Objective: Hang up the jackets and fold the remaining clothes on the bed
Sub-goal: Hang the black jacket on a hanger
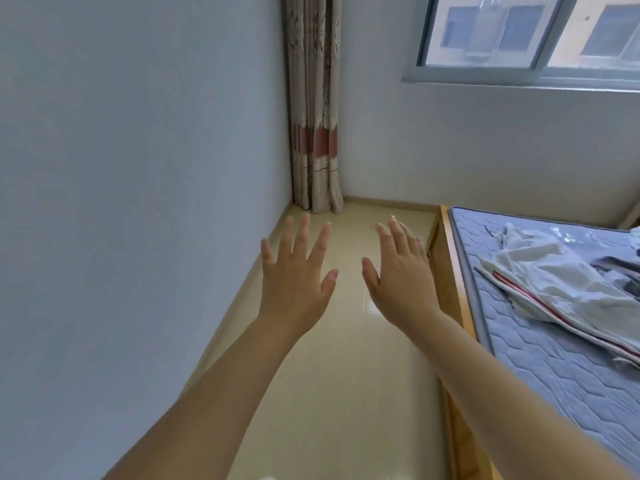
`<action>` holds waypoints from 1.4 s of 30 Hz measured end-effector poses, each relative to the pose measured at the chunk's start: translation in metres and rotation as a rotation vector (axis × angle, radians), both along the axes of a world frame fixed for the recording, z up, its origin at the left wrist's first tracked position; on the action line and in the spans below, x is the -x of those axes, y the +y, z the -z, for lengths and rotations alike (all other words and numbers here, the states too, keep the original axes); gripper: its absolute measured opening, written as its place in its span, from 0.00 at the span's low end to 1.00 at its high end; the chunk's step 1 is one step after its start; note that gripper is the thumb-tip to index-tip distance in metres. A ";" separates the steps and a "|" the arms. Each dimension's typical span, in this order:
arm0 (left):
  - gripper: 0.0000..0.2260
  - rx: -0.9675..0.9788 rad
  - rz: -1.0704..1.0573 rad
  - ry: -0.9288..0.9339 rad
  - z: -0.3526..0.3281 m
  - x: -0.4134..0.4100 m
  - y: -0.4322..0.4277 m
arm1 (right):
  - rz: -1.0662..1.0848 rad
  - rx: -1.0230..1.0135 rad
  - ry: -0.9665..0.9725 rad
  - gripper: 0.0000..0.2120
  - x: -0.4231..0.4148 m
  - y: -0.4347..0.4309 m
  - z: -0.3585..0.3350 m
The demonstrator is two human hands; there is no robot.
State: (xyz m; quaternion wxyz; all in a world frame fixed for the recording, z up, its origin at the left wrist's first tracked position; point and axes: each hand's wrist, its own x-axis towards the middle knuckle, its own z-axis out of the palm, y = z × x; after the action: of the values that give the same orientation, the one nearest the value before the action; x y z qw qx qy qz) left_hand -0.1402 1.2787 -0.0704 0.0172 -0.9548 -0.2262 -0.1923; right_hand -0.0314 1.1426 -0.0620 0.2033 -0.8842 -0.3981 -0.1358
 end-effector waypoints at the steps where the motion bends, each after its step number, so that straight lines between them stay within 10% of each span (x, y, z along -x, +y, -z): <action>1: 0.29 -0.008 0.022 -0.021 -0.002 -0.014 0.022 | 0.016 -0.002 -0.018 0.28 -0.012 0.019 0.000; 15: 0.30 -0.028 0.359 -0.043 -0.015 -0.329 0.224 | 0.337 -0.013 -0.048 0.30 -0.269 0.198 -0.015; 42: 0.31 0.028 0.526 0.075 0.002 -1.130 0.402 | 0.518 -0.028 0.033 0.28 -1.056 0.380 0.008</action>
State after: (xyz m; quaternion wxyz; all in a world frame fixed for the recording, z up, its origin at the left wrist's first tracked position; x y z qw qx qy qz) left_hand 0.9898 1.6803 -0.0726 -0.0382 -0.9874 0.0278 -0.1513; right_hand 1.0251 1.5227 -0.0699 0.1806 -0.9558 -0.1530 -0.1744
